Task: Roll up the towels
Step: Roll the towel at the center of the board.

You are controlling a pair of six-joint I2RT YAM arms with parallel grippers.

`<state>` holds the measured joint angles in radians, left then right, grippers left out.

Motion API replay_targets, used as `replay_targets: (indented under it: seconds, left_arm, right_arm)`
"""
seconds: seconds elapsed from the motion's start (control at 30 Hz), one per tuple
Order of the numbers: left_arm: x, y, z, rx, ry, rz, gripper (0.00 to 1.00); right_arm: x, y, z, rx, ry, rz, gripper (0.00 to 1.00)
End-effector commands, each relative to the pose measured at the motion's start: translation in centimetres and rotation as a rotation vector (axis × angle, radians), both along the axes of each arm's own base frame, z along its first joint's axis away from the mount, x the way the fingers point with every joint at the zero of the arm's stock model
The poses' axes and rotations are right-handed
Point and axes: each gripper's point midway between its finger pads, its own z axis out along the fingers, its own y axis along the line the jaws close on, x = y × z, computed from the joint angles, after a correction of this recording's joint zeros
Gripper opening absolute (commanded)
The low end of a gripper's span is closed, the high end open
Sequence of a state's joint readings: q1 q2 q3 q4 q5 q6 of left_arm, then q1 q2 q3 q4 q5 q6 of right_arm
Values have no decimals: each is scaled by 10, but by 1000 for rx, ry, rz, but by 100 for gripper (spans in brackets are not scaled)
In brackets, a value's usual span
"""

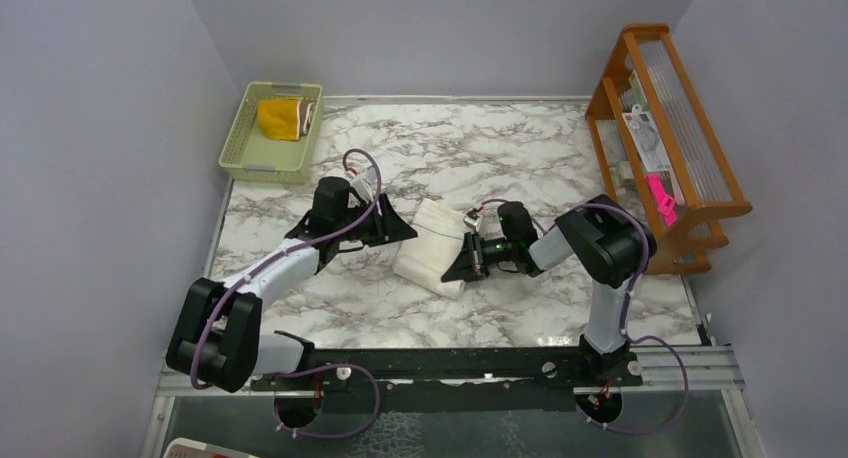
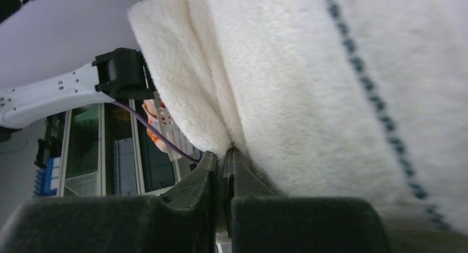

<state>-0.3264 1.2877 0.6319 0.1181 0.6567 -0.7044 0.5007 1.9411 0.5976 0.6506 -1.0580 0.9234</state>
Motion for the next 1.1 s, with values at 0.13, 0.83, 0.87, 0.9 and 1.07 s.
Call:
replay_targets:
  seconds: [0.13,0.83,0.87,0.9,1.07]
  left_arm:
    - [-24,-28,6,-94,28,-92,42]
    - [-13,-24,-65,-38,127,-5,37]
    - [-15,-23,-71,-32,138,-3,36]
    - [-18,-22,-77,-24,151,-2,36]
    - [-35,-9,-110,41,213,18,35]
  right_arm:
    - [16,-10,-42,-199,133,-135,1]
    - [20,-19,-57,-305,147,-161,1]
    - [20,-20,-57,-307,142,-158,1]
    - [21,-20,-57,-306,136,-158,1]
    - [36,-23,-45,-326,-6,-185,28]
